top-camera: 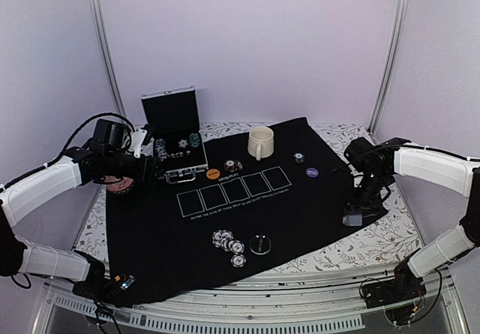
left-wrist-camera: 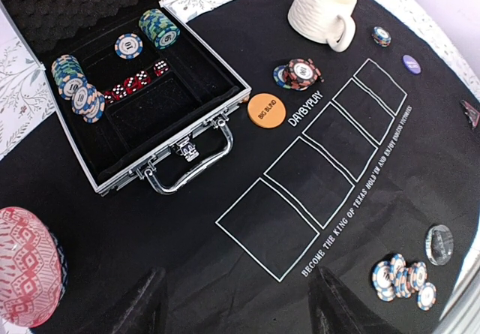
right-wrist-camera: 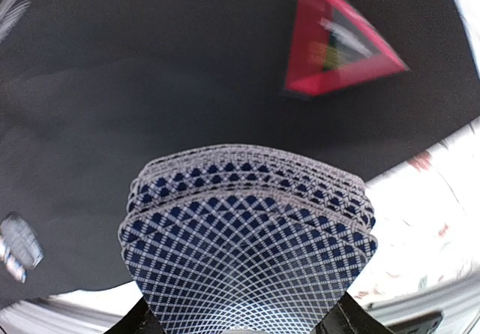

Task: Distribute texas hold em gaming equipment
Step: Place the poker card on the poker table mat.

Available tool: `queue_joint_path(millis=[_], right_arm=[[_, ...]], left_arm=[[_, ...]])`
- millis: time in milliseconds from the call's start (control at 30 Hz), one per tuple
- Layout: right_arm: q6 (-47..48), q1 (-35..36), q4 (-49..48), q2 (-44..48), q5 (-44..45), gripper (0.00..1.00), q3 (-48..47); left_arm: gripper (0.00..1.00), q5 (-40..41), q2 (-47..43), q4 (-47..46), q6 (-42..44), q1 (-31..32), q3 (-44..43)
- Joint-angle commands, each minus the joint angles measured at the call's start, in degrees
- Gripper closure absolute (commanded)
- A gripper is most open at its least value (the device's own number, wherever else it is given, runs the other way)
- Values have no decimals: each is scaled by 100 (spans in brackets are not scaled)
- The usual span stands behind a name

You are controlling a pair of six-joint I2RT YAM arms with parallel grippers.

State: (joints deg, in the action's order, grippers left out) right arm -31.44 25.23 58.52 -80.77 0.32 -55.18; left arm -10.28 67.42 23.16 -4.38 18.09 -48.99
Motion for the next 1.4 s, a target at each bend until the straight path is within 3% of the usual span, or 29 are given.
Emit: queue_joint_path(millis=[0, 233, 500, 700, 1367], right_arm=[[387, 1184, -269, -598, -142, 66, -963], [1760, 2924, -146, -2561, -304, 66, -3294], [2913, 3568, 645, -3717, -448, 65, -4458], [3339, 3910, 723, -3718, -518, 62, -4419], [4244, 4012, 730, -4464, 129, 59, -4396]], left_arm=[[34, -79, -86, -100, 82, -41, 48], [34, -57, -132, -123, 92, -37, 62], [34, -80, -132, -127, 103, -37, 58], [34, -82, -111, -126, 99, -40, 65], [33, -53, -71, -125, 129, -39, 74]])
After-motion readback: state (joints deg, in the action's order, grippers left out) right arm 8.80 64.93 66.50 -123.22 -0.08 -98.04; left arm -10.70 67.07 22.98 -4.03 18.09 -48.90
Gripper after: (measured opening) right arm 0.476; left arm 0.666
